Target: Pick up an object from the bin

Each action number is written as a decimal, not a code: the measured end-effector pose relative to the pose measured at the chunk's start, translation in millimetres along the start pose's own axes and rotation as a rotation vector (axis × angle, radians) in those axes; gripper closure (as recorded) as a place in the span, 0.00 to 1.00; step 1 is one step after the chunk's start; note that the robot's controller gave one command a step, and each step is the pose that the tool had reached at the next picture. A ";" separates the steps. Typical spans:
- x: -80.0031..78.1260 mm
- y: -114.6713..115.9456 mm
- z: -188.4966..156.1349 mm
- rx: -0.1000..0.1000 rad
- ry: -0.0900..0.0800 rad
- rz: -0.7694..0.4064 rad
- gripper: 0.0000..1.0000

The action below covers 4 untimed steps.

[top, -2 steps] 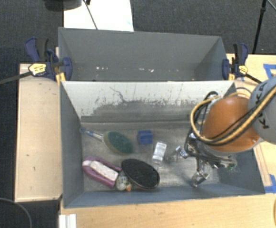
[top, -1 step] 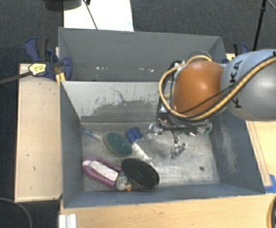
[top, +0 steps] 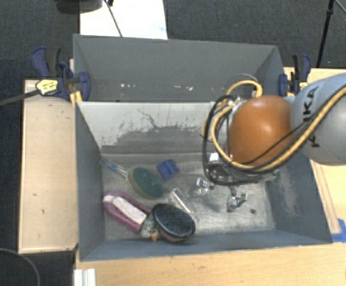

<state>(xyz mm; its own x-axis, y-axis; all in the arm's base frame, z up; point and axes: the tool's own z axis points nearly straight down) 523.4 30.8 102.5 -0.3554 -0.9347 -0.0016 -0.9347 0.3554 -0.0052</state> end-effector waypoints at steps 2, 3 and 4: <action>-73.4 50.7 30.0 -0.001 -0.006 -0.151 0.00; -71.4 46.4 28.8 0.006 -0.009 -0.144 1.00; -72.7 44.9 1.3 0.001 -0.005 -0.141 1.00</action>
Offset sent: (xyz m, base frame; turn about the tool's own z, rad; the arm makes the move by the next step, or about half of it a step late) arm 0.0312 -0.0121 -0.0325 -0.0163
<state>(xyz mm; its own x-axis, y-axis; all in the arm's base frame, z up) 507.3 114.7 101.1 -0.2208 -0.9753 -0.0054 -0.9753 0.2208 -0.0062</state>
